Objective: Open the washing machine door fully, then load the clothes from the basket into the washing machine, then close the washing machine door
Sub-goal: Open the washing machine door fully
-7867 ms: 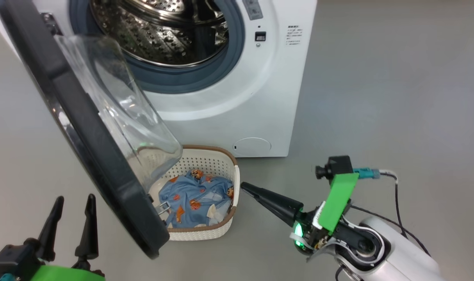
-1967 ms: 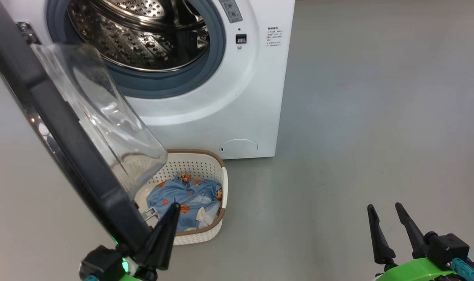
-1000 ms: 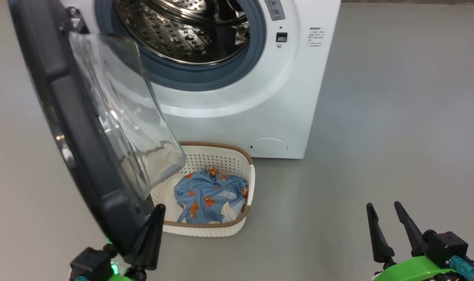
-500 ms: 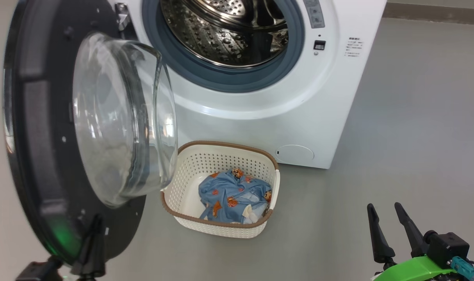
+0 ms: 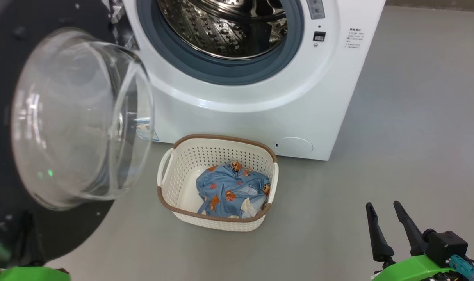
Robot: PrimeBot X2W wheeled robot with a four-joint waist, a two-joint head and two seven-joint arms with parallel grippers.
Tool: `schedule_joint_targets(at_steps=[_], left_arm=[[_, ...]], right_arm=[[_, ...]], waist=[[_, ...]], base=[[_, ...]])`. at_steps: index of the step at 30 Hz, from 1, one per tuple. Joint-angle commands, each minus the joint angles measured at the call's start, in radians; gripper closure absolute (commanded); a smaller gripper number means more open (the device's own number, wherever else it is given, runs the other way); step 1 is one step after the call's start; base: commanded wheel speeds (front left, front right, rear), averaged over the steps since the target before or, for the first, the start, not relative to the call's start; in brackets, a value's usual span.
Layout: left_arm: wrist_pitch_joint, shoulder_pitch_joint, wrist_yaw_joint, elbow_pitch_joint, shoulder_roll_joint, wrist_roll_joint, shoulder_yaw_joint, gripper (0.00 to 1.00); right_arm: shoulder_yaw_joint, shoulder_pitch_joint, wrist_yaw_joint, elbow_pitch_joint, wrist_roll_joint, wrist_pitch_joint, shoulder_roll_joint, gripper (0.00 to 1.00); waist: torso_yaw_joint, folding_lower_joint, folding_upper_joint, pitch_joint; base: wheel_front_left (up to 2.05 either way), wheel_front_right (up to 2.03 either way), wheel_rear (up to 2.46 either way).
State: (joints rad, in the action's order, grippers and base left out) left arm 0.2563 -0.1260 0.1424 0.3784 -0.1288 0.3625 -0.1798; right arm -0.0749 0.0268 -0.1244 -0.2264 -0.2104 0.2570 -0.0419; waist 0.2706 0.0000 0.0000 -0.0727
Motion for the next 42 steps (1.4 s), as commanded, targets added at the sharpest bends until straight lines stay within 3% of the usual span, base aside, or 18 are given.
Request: schedule_joint_targets(at_steps=[1,5,14,23,33,42], left_arm=[[0.006,-0.051,-0.022,-0.006,-0.051,0.007,-0.065,1.00],[0.006,-0.086,-0.039,0.029,-0.066,0.029,-0.147,1.00],[0.006,-0.191,-0.030,0.115,-0.138,0.040,-0.277,1.00],[0.006,-0.266,-0.015,0.214,-0.192,0.023,-0.307,1.00],[0.006,-0.248,-0.012,0.165,-0.165,0.012,-0.292,1.00],[0.006,-0.138,-0.012,-0.030,-0.076,0.008,-0.260,1.00]], right_arm=[[0.027,0.043,-0.006,0.026,0.019,0.005,-0.008,0.00],[0.023,0.047,-0.006,0.032,0.028,0.005,-0.008,0.00],[0.023,0.070,-0.006,0.047,0.044,0.005,-0.008,0.00],[0.030,0.092,-0.006,0.042,0.054,0.005,-0.008,0.00],[0.030,0.092,-0.006,0.035,0.038,0.005,-0.008,0.00],[0.025,0.080,-0.006,0.033,0.022,0.005,-0.008,0.00]], waist=[[-0.011,0.0000,0.0000,-0.013],[-0.022,0.0000,0.0000,-0.032],[-0.030,0.0000,0.0000,-0.083],[-0.034,0.0000,0.0000,-0.105],[-0.037,0.0000,0.0000,-0.090],[-0.035,0.0000,0.0000,-0.065]], base=[[0.00,0.00,0.00],[0.00,0.00,0.00],[0.00,0.00,0.00],[0.00,0.00,0.00],[0.00,0.00,0.00],[0.00,0.00,0.00]])
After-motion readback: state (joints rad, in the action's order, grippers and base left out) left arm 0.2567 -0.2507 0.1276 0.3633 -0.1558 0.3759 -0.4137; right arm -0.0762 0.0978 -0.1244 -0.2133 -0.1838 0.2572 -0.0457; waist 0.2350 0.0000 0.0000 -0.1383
